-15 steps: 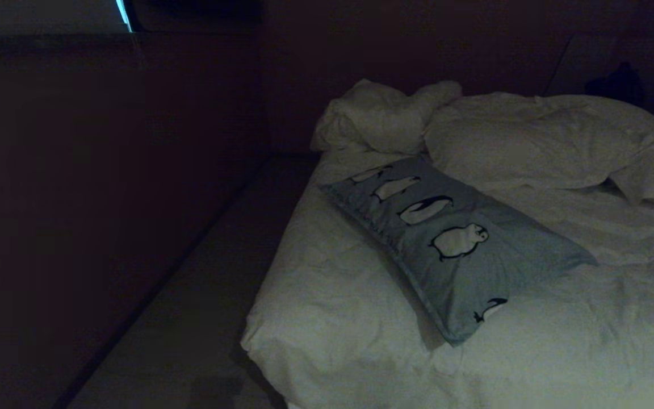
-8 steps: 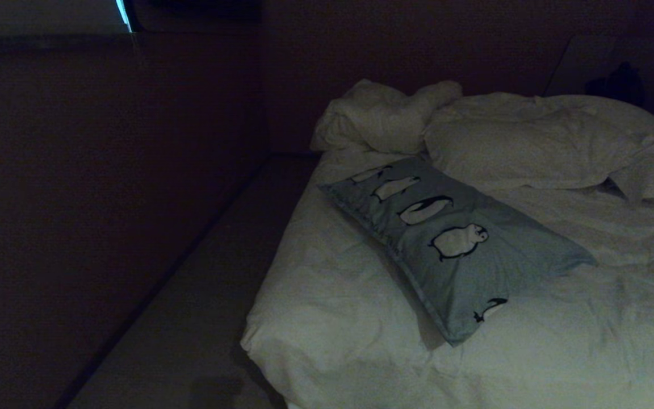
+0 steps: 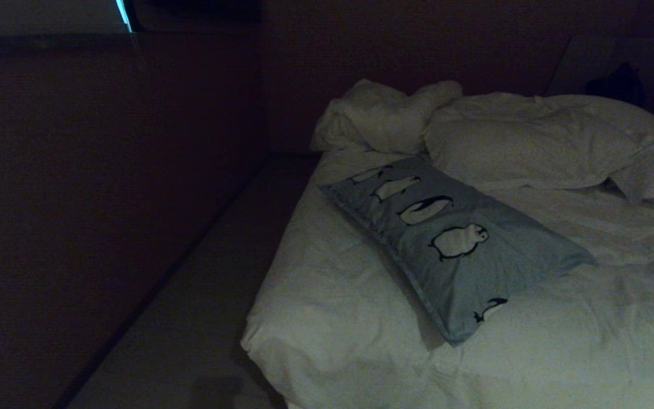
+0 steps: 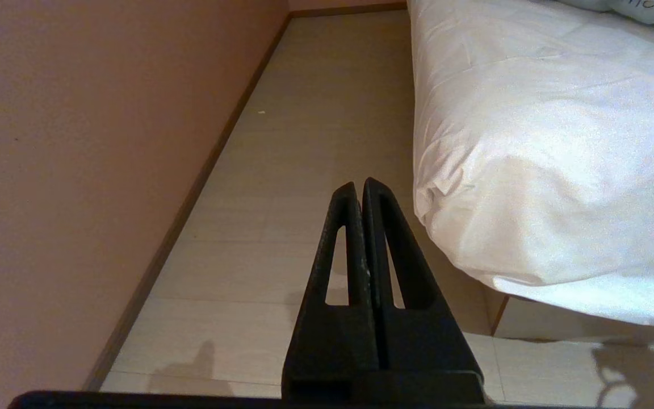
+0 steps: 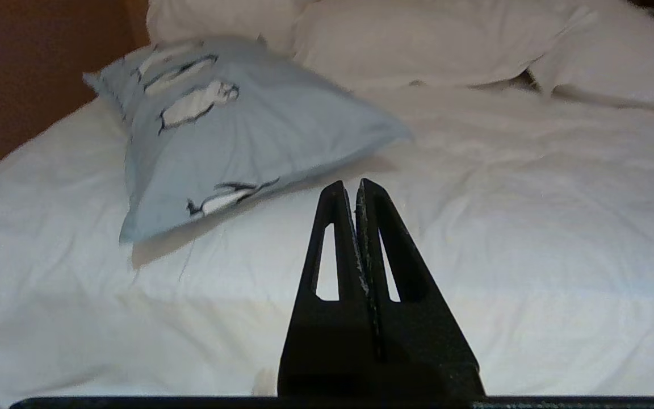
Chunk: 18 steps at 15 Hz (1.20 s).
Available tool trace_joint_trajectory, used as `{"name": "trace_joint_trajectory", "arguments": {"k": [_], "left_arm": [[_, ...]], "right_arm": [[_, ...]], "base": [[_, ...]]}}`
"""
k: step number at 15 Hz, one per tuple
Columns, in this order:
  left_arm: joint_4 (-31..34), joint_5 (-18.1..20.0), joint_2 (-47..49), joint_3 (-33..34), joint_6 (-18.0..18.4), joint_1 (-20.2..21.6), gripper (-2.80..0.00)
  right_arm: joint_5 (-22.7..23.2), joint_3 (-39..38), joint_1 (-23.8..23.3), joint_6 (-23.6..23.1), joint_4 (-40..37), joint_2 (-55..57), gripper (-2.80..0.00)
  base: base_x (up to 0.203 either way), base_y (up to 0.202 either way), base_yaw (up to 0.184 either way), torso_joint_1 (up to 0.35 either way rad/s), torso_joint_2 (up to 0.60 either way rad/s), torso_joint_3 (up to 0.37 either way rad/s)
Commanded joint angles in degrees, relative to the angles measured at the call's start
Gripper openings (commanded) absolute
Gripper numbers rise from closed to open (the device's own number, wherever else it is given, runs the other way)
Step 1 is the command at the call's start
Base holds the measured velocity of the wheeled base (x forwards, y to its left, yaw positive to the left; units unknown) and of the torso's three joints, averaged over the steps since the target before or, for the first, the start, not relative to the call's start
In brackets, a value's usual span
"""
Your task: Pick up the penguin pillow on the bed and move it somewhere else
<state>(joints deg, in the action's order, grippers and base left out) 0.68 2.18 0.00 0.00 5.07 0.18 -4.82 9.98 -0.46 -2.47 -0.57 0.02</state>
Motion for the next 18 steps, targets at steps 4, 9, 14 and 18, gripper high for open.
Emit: {"name": "trace_joint_trajectory", "arguments": {"k": [4,9,14,18], "left_arm": [[0.0,0.0,-0.1,0.1,0.0,0.0,-2.8],[0.0,0.0,-0.1,0.1,0.0,0.1,-2.8],[0.0,0.0,-0.1,0.1,0.0,0.1,-2.8],[-0.1,0.0,-0.1,0.1,0.0,0.1,-2.8]], "right_arm": [[2.9,-3.3,0.0,0.0,0.1,0.0,-2.8],[3.1,-5.5,0.0,0.0,0.4,-0.1,-2.8],[3.2,-7.1,0.0,0.0,0.4,0.0,-2.8],[4.3,-8.6,-0.1,-0.1,0.5,-0.1,-2.8]], "base": [[0.0,0.0,0.0,0.0,0.0,0.0],[0.0,0.0,0.0,0.0,0.0,0.0],[0.0,0.0,0.0,0.0,0.0,0.0],[0.0,0.0,0.0,0.0,0.0,0.0]]}}
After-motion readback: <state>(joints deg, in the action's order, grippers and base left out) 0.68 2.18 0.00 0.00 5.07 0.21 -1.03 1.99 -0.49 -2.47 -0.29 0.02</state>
